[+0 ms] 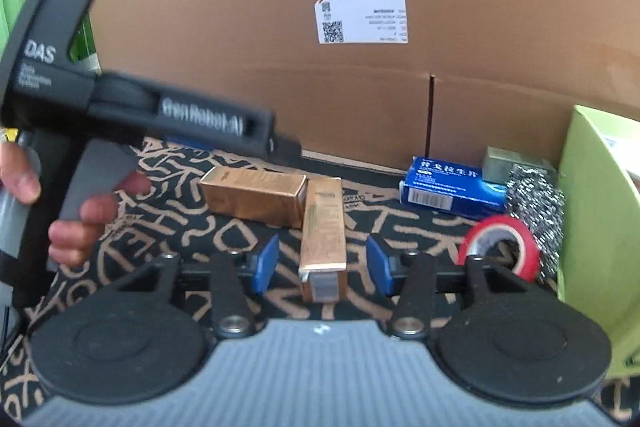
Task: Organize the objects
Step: 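Grasp one copper box with the right gripper while the left grasps the other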
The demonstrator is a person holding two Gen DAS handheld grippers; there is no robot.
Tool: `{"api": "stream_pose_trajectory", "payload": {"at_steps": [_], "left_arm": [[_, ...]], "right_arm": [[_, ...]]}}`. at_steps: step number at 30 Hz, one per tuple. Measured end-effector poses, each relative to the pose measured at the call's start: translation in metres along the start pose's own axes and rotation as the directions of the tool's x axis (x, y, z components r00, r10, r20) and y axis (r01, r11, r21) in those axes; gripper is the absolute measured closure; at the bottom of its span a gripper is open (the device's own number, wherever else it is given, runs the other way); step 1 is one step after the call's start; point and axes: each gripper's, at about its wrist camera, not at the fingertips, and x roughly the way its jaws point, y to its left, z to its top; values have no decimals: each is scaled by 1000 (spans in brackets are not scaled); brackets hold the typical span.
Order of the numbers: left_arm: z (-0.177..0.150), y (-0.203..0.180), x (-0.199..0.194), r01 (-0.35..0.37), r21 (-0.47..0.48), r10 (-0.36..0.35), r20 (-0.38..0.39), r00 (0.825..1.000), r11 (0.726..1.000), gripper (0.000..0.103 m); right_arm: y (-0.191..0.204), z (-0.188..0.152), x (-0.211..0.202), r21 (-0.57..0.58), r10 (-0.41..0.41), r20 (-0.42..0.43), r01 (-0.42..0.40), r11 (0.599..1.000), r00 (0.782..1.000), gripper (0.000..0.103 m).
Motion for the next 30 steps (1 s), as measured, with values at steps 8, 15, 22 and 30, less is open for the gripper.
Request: {"api": "stream_pose_trajectory", "payload": {"at_steps": [8, 15, 22, 30], "left_arm": [[-51, -42, -36, -65, 192, 63, 21, 998, 979, 78], [-93, -86, -81, -12, 171, 13, -2, 1000, 985, 79], [-130, -109, -124, -10, 99, 11, -11, 1000, 995, 39], [-110, -132, -115, -112, 173, 102, 63, 993, 979, 36]], "right_arm": [[-6, -28, -34, 22, -14, -18, 14, 1000, 1000, 80], [-7, -71, -101, 78, 12, -16, -11, 997, 1000, 80], [-12, -109, -162, 123, 13, -16, -11, 992, 1000, 79], [-6, -108, -169, 70, -45, 20, 44, 997, 999, 63]]}}
